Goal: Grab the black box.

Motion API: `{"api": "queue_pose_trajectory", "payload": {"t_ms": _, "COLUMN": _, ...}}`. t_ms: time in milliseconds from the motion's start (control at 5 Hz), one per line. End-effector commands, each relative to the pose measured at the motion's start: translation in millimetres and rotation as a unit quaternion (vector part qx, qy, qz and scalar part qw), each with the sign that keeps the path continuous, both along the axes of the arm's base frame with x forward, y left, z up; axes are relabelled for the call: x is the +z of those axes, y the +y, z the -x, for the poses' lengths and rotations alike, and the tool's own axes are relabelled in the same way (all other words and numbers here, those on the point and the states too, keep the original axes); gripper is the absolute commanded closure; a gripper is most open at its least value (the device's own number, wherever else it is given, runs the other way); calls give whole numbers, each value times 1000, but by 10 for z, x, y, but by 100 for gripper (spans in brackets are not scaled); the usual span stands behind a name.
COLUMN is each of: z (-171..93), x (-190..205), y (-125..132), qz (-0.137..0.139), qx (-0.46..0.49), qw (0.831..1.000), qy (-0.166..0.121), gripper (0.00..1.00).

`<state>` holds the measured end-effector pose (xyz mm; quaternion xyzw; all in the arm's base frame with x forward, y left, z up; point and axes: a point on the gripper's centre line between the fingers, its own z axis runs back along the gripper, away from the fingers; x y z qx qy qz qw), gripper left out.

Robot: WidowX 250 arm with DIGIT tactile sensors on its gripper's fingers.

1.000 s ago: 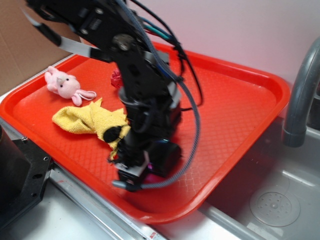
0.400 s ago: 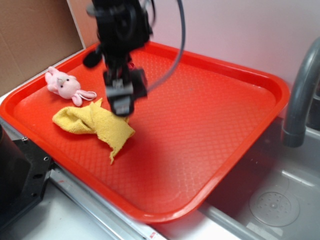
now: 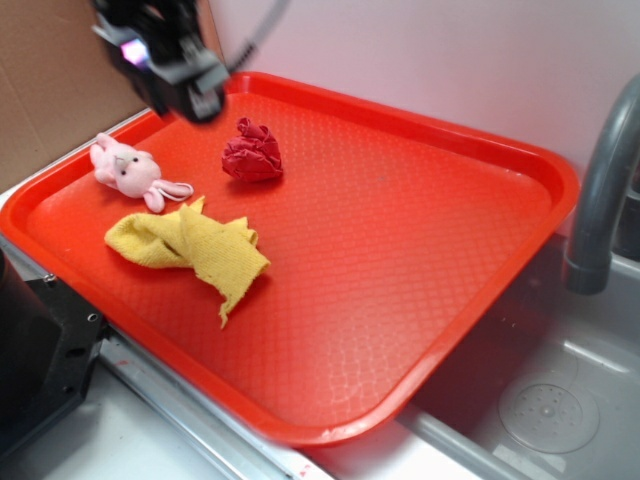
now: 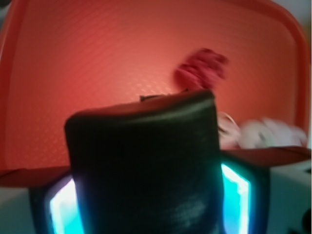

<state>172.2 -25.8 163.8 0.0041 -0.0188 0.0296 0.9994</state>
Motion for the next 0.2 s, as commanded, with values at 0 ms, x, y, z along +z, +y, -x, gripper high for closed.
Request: {"api": "queue_pose_trajectory", "payload": {"t_ms": 0, "z": 175, "x": 274, "y": 142, "qz": 29, "qx": 121, "qw": 992, "qy": -27, "gripper": 100}}
